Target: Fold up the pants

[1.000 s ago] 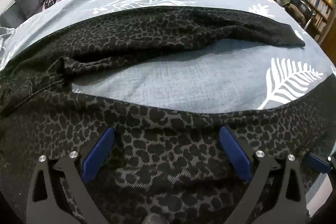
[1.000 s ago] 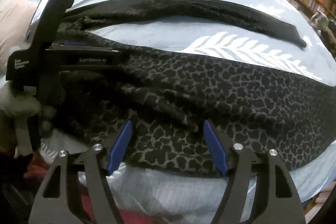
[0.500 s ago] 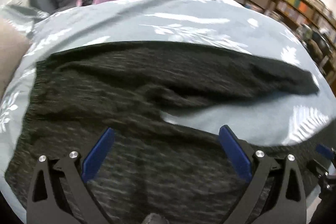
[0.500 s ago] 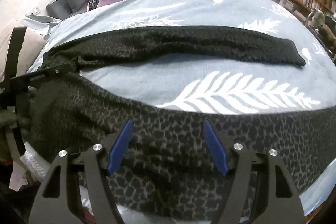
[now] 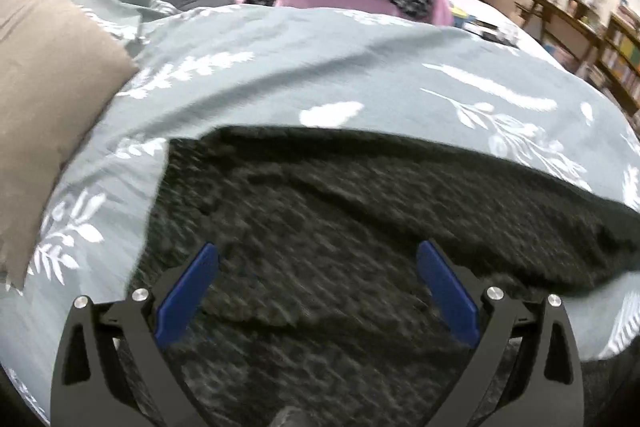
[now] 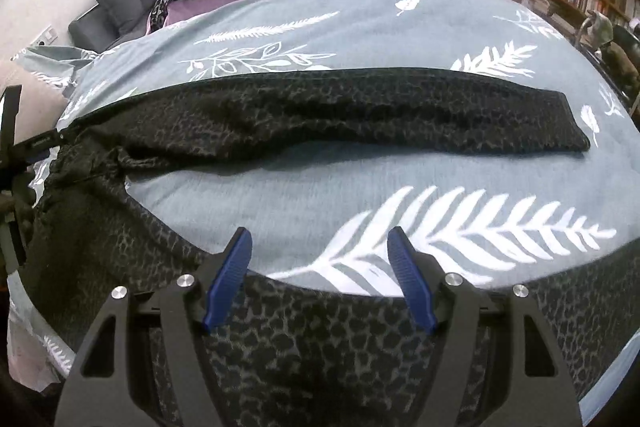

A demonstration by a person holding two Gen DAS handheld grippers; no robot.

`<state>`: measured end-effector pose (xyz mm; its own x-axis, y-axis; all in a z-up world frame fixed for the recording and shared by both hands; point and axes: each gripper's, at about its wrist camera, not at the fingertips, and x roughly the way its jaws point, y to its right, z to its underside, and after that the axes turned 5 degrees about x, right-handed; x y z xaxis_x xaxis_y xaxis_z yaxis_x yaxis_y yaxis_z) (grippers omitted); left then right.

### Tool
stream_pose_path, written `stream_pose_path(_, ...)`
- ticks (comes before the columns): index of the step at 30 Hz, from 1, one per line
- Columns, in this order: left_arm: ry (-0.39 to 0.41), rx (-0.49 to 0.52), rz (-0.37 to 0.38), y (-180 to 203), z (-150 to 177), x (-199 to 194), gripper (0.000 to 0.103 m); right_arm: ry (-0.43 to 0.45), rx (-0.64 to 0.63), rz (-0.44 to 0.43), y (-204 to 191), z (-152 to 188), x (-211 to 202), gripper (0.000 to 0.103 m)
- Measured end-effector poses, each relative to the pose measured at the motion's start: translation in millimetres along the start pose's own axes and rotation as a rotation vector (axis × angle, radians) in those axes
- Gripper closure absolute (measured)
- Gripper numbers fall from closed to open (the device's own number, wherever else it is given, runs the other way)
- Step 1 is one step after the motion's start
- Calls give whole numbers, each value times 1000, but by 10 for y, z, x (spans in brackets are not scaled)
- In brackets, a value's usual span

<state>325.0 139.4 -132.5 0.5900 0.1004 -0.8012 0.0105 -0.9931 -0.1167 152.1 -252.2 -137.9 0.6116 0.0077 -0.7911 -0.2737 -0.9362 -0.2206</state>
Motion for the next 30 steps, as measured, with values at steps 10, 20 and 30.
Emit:
stream_pose_path(10, -64, -119, -17, -416, -340, 366, 5, -34, -33, 1, -178, 11, 204, 31)
stream_pose_path(20, -61, -135, -46, -442, -691, 569, 5, -56, -24, 1, -176, 11, 317, 31)
stream_pose_path(30, -89, -25, -11, -508, -796, 914, 5, -95, -12, 2, -151, 49, 456, 31)
